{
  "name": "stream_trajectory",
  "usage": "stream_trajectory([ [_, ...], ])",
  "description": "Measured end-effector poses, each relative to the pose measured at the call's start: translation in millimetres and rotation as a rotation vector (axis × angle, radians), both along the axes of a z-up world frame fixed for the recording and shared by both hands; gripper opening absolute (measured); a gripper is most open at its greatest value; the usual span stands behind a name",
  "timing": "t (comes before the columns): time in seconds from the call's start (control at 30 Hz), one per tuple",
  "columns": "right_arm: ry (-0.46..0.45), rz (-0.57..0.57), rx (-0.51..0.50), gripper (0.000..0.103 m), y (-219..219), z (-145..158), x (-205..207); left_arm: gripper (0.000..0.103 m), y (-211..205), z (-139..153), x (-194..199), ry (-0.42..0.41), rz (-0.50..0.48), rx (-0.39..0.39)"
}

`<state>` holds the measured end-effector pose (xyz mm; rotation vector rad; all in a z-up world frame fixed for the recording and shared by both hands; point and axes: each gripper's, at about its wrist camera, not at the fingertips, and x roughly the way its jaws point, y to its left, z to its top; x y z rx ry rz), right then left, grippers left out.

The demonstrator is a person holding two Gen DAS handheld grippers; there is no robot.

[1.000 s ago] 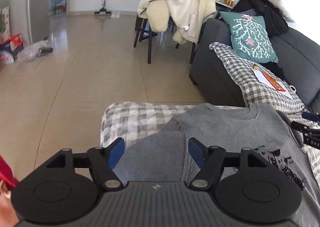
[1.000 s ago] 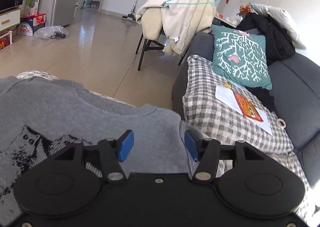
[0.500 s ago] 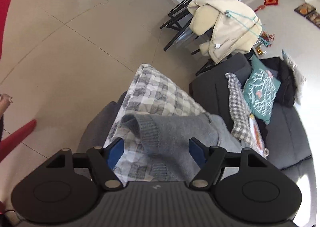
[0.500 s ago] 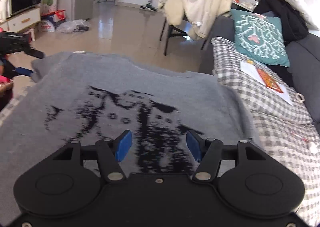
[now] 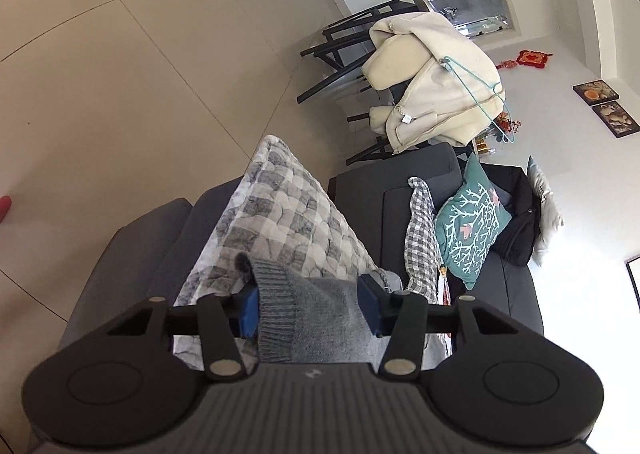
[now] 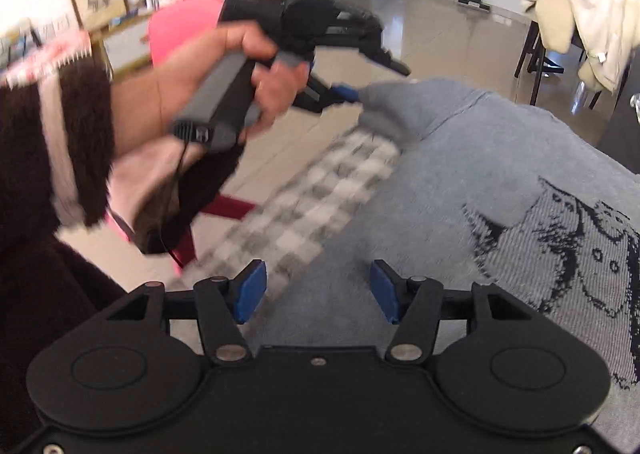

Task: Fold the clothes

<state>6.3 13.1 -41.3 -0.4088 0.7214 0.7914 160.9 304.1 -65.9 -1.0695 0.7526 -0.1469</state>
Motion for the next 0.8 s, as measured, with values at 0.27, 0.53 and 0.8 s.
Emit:
stream_trajectory([
  [0.27,0.038,0.066,0.014,0.006,-47,35,-4,0.056,2,7,-10,0.043,-0.053,0.043],
  [0.53,0.098,0.075,0.009,0.006,-105,43,-4,0.057,-1,10,-18,0.022,-0.122,0.053],
  [0.8,0.134,0.118,-0.006,0.006,-90,29,-8,0.003,-21,11,-18,-0.009,-0.052,0.167],
])
